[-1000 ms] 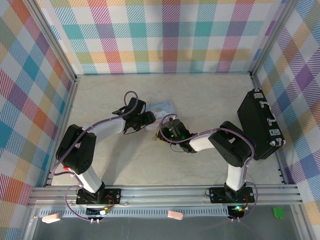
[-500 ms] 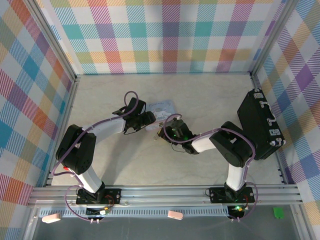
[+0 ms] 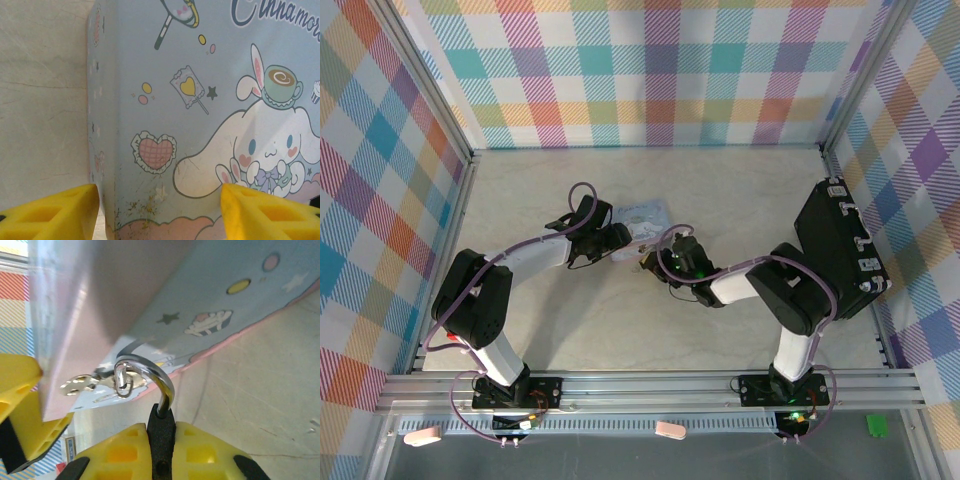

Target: Unlock a padlock with a key

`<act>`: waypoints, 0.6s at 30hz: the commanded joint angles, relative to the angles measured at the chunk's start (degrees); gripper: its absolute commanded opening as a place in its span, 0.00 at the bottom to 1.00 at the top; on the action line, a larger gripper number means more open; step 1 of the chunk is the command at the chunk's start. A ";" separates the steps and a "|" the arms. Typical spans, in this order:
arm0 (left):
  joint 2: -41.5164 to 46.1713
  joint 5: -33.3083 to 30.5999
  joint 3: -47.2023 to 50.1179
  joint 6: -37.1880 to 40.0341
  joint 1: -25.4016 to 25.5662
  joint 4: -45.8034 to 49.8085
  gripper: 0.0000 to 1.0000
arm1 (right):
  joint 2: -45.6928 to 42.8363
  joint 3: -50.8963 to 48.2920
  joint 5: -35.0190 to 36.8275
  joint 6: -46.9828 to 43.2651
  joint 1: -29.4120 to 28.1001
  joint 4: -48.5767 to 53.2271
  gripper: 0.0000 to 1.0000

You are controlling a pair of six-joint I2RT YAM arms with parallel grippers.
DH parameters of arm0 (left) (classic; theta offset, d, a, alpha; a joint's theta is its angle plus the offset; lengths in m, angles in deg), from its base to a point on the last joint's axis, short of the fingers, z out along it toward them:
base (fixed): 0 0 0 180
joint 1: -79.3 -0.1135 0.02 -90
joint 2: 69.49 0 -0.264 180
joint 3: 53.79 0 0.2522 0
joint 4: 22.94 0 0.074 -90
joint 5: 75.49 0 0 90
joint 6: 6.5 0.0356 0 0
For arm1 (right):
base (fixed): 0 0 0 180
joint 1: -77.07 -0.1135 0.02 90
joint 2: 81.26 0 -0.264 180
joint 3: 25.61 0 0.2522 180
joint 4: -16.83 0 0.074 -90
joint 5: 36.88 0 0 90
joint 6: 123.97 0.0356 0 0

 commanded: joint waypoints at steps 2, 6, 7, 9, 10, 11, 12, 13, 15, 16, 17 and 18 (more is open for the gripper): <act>-0.51 -1.76 -0.65 0.65 0.67 5.36 0.64 | -2.76 -1.13 -0.47 0.87 1.24 -2.51 0.00; -0.67 -1.74 -1.14 0.79 0.67 5.66 0.64 | -3.51 -2.03 -0.38 0.70 1.64 -2.59 0.00; -0.57 -1.74 -1.19 0.82 0.67 5.64 0.64 | -3.74 -2.29 -0.38 0.61 1.80 -2.60 0.00; -0.45 -1.65 -1.34 1.04 0.67 5.77 0.64 | -4.38 -2.73 -0.30 0.11 1.92 -2.30 0.00; -0.42 -1.61 -1.45 1.30 0.67 5.93 0.64 | -4.88 -2.87 -0.38 -0.43 2.08 -1.89 0.00; -0.34 -1.22 -1.66 1.74 0.58 5.97 0.65 | -5.43 -2.92 -0.57 -1.18 2.23 -1.25 0.00; -0.42 -0.01 -2.15 2.83 0.45 5.95 0.65 | -6.30 -2.85 -1.31 -2.65 2.41 -0.31 0.00; -0.60 1.50 -3.23 4.20 0.33 6.60 0.65 | -7.19 -2.51 -2.78 -5.06 2.66 1.20 0.00; -0.63 2.67 -5.43 6.59 0.32 9.60 0.66 | -9.65 -1.68 -4.78 -9.76 2.79 7.39 0.00; -0.16 2.86 -5.87 7.68 0.32 10.73 0.67 | -11.06 -1.94 -5.08 -12.02 2.81 9.65 0.00; 0.69 2.46 -5.78 8.44 0.32 11.46 0.67 | -12.36 -2.20 -5.34 -13.76 2.85 11.13 0.00; 1.87 1.94 -5.25 9.43 0.32 11.85 0.69 | -13.91 -2.35 -5.75 -15.95 2.89 13.29 0.00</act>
